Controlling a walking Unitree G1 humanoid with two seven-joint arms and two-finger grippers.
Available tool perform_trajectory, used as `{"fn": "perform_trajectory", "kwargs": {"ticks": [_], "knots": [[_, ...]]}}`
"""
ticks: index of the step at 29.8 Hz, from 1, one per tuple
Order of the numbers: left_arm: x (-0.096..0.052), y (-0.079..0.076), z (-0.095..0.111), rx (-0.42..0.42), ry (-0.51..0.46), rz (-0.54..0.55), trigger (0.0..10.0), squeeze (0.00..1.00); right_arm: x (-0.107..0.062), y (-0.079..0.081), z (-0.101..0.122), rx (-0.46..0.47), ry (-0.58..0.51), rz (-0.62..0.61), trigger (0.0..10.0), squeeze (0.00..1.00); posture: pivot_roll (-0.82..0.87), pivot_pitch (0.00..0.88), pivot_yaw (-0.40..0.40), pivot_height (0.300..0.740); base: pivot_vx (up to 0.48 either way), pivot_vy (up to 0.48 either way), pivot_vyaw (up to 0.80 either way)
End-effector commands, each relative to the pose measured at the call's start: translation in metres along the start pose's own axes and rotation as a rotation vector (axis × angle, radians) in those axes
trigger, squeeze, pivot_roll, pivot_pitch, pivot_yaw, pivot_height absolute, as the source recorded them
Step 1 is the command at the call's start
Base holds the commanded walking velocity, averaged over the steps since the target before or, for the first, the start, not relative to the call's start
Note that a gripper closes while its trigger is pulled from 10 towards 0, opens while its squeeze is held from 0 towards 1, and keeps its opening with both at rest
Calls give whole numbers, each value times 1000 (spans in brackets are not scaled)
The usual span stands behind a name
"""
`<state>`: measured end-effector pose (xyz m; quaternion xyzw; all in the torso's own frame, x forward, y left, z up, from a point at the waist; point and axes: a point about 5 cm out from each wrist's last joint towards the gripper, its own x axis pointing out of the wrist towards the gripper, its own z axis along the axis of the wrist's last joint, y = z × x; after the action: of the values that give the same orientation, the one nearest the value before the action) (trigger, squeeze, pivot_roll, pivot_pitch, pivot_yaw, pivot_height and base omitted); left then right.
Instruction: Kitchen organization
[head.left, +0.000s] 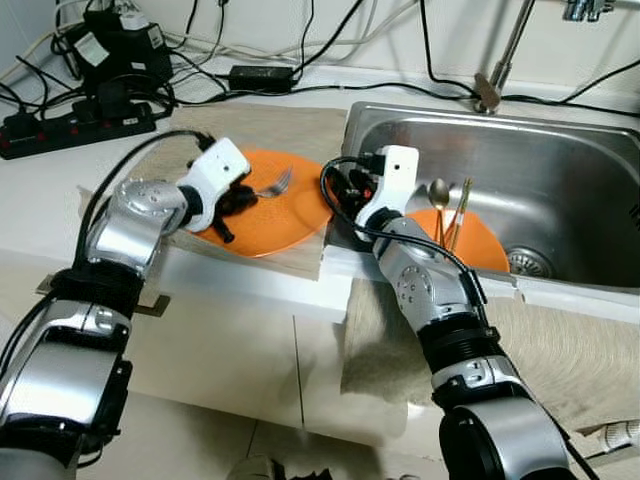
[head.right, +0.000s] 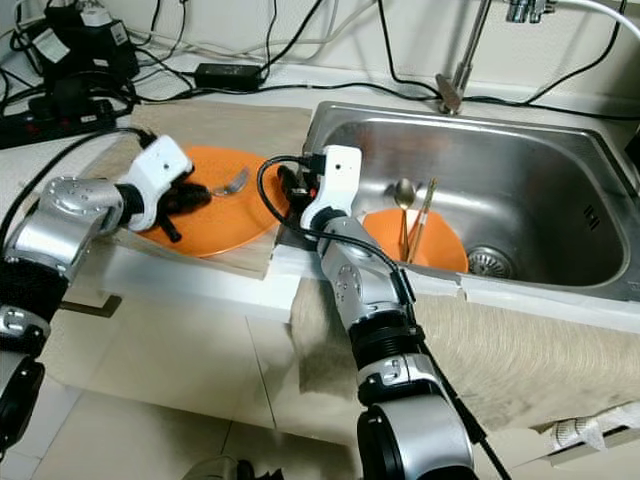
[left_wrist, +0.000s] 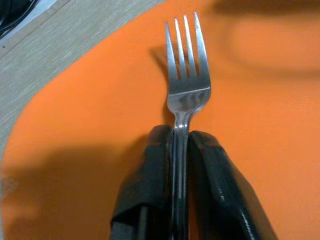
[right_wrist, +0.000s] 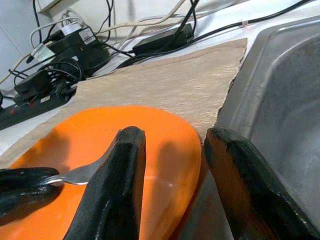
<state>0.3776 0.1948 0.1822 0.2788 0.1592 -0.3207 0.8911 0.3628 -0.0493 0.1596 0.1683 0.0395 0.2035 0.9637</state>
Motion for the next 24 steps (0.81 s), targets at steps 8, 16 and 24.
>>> {"fn": "perform_trajectory", "kwargs": {"ticks": [8, 16, 24], "knots": [[0, -1, -11, -12, 62, 6, 10000, 1000, 0, 3, -5, 11, 16, -2, 10000, 0, 82, 22, 23, 740, 0, 0, 0], [0, -3, -10, -3, 63, -10, 10000, 475, 0, 4, -5, 13, 17, 1, 10000, 0, 84, 23, 24, 740, 0, 0, 0], [3, -11, -14, -40, 75, -64, 10000, 0, 0, 4, -4, 13, 16, 1, 10000, 0, 82, 23, 26, 740, 0, 0, 0]]}}
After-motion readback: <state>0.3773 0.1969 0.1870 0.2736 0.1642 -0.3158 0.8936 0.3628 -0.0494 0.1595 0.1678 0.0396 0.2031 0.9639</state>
